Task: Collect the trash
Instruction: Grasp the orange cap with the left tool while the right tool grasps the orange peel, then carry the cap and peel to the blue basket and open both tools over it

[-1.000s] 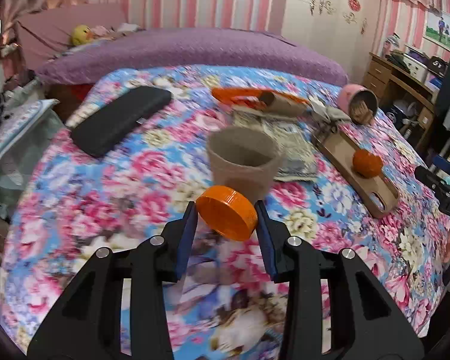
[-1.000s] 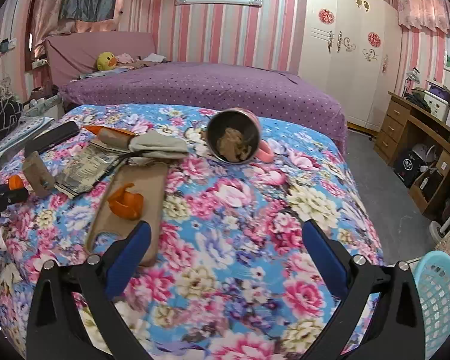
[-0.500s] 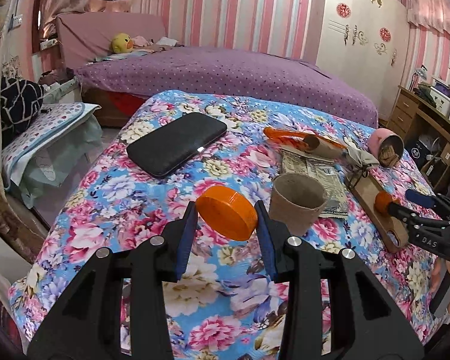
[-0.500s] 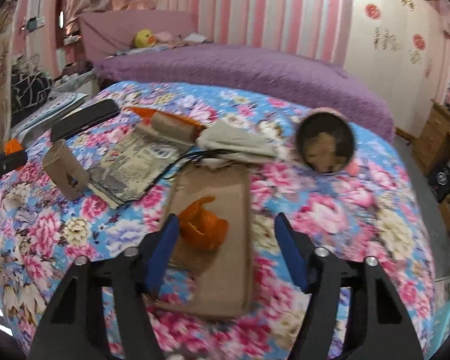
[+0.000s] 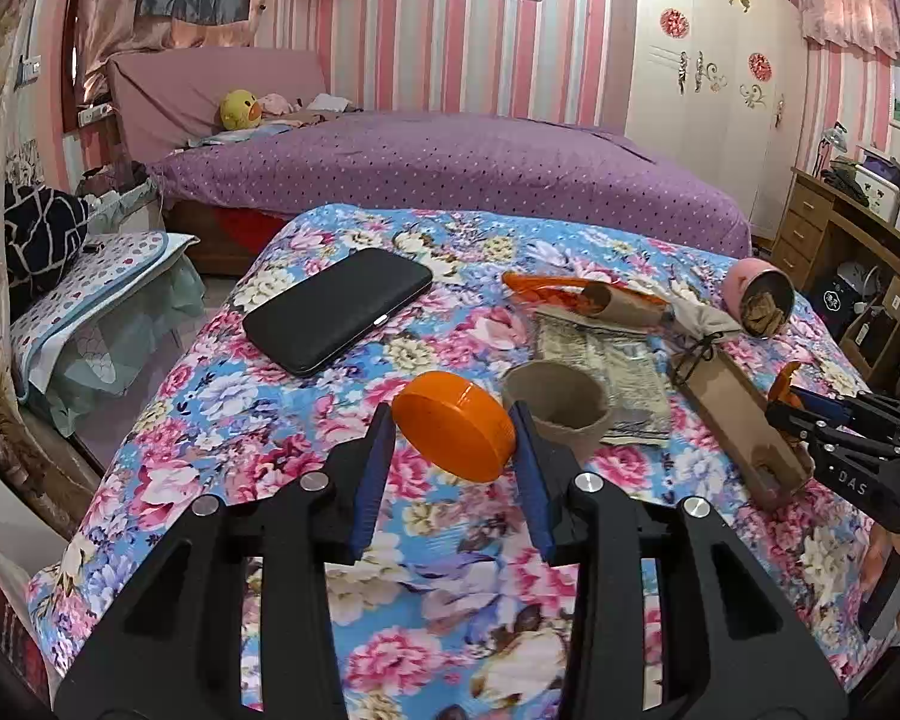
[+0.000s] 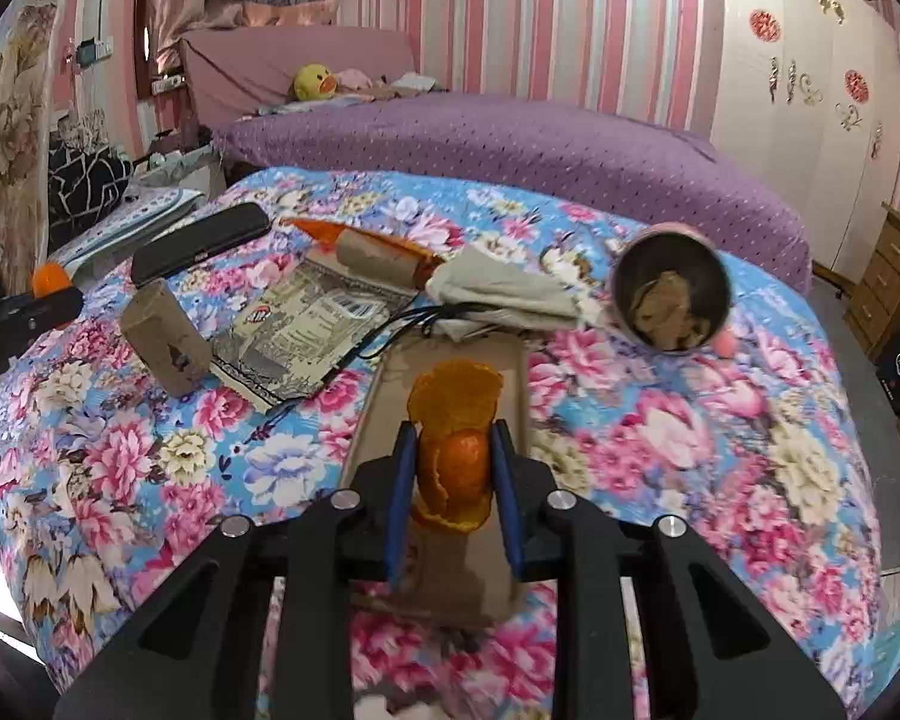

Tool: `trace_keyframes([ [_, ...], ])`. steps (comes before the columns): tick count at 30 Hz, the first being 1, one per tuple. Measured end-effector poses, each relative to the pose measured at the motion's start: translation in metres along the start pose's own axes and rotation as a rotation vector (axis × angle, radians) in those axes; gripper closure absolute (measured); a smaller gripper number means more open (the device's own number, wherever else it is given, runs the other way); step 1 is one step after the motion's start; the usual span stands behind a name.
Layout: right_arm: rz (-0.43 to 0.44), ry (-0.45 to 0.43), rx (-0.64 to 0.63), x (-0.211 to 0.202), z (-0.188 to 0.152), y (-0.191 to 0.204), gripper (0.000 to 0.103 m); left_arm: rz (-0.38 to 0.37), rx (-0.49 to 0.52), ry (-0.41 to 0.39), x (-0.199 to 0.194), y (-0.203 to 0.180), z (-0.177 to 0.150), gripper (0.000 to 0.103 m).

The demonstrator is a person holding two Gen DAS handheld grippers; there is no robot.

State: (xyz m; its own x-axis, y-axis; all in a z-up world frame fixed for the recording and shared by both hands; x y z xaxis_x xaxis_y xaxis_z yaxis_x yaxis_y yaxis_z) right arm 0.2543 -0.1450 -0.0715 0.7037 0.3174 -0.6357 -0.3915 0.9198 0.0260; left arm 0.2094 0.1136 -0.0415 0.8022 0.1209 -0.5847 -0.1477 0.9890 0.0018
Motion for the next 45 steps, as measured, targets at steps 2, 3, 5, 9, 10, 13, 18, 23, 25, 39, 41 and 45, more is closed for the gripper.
trace_keyframes([
  [2,-0.014,-0.014,-0.004,-0.009,-0.001,-0.004,0.078,0.004,0.004,-0.01,-0.005,-0.006,0.001,0.065],
  [3,-0.024,-0.022,-0.008,-0.015,-0.003,-0.007,0.078,0.002,0.003,-0.015,-0.007,-0.009,0.001,0.065],
  [5,-0.039,-0.031,-0.009,-0.025,-0.006,-0.013,0.078,-0.007,-0.005,-0.03,-0.014,-0.014,0.003,0.065],
  [9,-0.076,-0.049,-0.002,-0.05,-0.014,-0.031,0.078,0.005,-0.018,-0.051,-0.026,-0.03,0.003,0.065],
  [10,-0.089,-0.051,-0.005,-0.057,-0.017,-0.036,0.078,0.012,-0.003,-0.063,-0.031,-0.04,0.002,0.065],
  [13,-0.113,-0.058,-0.001,-0.076,-0.025,-0.053,0.078,0.007,0.003,-0.078,-0.039,-0.061,0.002,0.065],
  [18,-0.161,-0.078,0.039,-0.113,-0.041,-0.088,0.078,0.05,-0.014,-0.057,-0.05,-0.108,-0.006,0.065],
  [23,-0.248,-0.067,0.079,-0.144,-0.066,-0.13,0.078,0.039,0.011,-0.077,-0.059,-0.167,-0.014,0.065],
  [25,-0.279,-0.051,0.103,-0.154,-0.077,-0.147,0.078,0.015,0.042,-0.076,-0.06,-0.196,-0.021,0.065],
  [39,-0.364,-0.083,0.178,-0.193,-0.107,-0.215,0.078,-0.095,0.238,-0.067,-0.065,-0.321,-0.06,0.065],
  [41,-0.36,-0.098,0.198,-0.201,-0.11,-0.222,0.078,-0.096,0.266,-0.067,-0.066,-0.33,-0.066,0.065],
  [45,-0.399,-0.114,0.219,-0.219,-0.118,-0.241,0.078,-0.112,0.268,-0.062,-0.068,-0.341,-0.071,0.065],
])
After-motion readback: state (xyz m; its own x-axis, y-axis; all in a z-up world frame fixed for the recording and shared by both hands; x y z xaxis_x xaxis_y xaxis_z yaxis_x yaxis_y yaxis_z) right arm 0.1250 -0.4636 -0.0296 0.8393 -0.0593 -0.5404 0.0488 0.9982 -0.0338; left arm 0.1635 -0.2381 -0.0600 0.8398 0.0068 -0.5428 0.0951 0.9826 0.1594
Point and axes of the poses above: each gripper's, at about its wrist camera, not at the fingertips, and x roughly the way its jaws point, y to its left, z to its top, the point moved 3 cm from there along x, roughly the way its jaws point, and after that the axes turned 5 degrees about z, right-handed, at the moved point
